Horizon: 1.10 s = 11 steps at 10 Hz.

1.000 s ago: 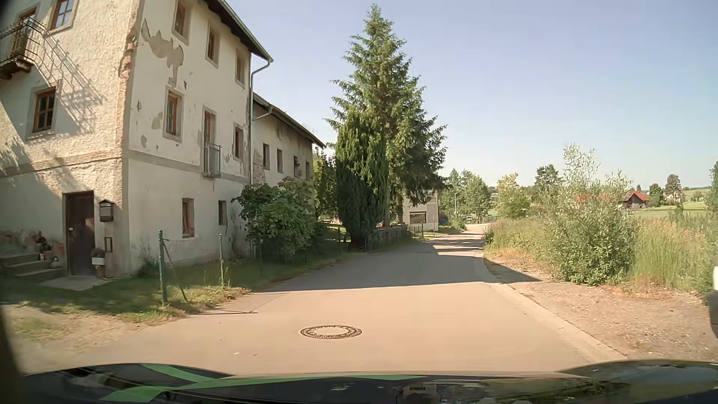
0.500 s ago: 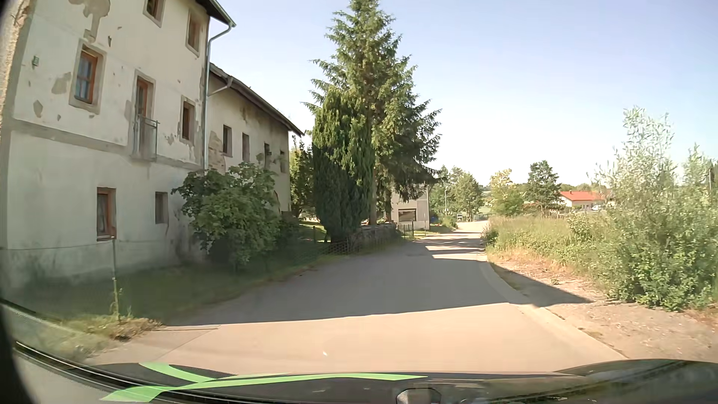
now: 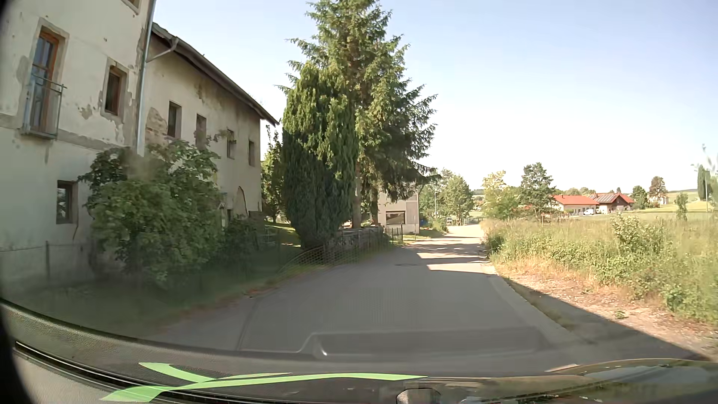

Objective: Follow the waypoints while adhering to traffic rules and regulations

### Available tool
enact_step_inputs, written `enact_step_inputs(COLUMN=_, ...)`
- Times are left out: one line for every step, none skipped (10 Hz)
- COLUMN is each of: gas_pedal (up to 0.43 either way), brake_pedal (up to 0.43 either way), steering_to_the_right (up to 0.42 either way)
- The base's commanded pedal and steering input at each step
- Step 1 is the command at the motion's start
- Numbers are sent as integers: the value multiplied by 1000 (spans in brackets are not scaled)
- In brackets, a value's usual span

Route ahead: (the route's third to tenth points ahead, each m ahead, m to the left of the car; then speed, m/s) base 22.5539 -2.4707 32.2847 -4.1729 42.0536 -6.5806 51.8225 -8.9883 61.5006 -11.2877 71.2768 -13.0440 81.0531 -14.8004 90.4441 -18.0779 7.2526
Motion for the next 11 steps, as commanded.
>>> enact_step_inputs(gas_pedal=110, brake_pedal=0, steering_to_the_right=37)
enact_step_inputs(gas_pedal=110, brake_pedal=0, steering_to_the_right=38)
enact_step_inputs(gas_pedal=110, brake_pedal=0, steering_to_the_right=37)
enact_step_inputs(gas_pedal=118, brake_pedal=0, steering_to_the_right=38)
enact_step_inputs(gas_pedal=118, brake_pedal=0, steering_to_the_right=38)
enact_step_inputs(gas_pedal=118, brake_pedal=0, steering_to_the_right=38)
enact_step_inputs(gas_pedal=118, brake_pedal=0, steering_to_the_right=38)
enact_step_inputs(gas_pedal=130, brake_pedal=0, steering_to_the_right=38)
enact_step_inputs(gas_pedal=130, brake_pedal=0, steering_to_the_right=38)
enact_step_inputs(gas_pedal=130, brake_pedal=0, steering_to_the_right=38)
enact_step_inputs(gas_pedal=130, brake_pedal=0, steering_to_the_right=39)
